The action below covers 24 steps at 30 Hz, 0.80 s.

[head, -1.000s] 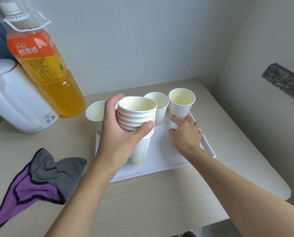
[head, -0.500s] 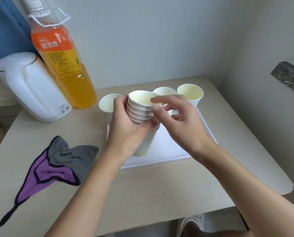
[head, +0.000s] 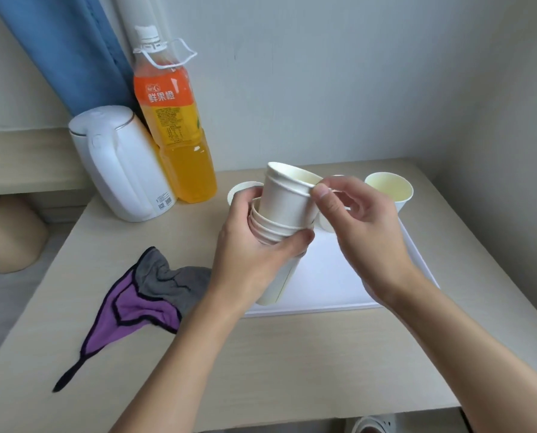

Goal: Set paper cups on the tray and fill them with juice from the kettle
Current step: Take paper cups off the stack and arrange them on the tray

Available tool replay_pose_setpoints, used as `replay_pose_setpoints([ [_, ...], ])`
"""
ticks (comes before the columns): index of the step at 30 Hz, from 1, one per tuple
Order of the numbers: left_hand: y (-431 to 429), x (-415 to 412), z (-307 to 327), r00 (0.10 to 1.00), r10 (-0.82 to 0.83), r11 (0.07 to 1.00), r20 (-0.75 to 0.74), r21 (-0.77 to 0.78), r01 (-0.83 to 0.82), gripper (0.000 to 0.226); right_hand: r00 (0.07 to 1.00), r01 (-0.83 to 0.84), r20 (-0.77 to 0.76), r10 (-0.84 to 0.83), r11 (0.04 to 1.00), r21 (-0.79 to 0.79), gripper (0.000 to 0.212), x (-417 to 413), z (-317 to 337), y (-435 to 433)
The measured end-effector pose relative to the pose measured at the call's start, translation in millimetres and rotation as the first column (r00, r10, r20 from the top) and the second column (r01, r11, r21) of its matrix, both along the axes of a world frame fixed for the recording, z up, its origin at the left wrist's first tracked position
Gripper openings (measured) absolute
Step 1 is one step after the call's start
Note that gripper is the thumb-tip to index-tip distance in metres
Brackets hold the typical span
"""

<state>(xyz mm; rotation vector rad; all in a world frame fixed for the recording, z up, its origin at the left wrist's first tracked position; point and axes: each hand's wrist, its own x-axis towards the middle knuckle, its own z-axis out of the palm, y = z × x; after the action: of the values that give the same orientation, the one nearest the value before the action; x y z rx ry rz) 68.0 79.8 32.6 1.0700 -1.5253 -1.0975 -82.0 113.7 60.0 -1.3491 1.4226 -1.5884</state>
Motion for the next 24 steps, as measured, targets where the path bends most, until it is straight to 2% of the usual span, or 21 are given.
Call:
replay_pose_setpoints([
  [4,0,13,-1,1.0,-0.011,1.0,-0.016,-0.027,0.01,0.097,0.997,-0.047,-0.06,0.048,0.999,0.012,0.013,1,2,0],
  [9,-1,20,-2,1.0,-0.007,0.998,-0.003,-0.067,0.007,0.094,0.989,-0.106,-0.096,0.111,0.993,0.052,0.007,7,-3,0],
  [24,-1,8,1,0.999,-0.016,0.996,-0.049,-0.09,0.012,0.1,0.996,-0.045,0.072,0.047,0.998,-0.035,0.01,10,2,-1],
])
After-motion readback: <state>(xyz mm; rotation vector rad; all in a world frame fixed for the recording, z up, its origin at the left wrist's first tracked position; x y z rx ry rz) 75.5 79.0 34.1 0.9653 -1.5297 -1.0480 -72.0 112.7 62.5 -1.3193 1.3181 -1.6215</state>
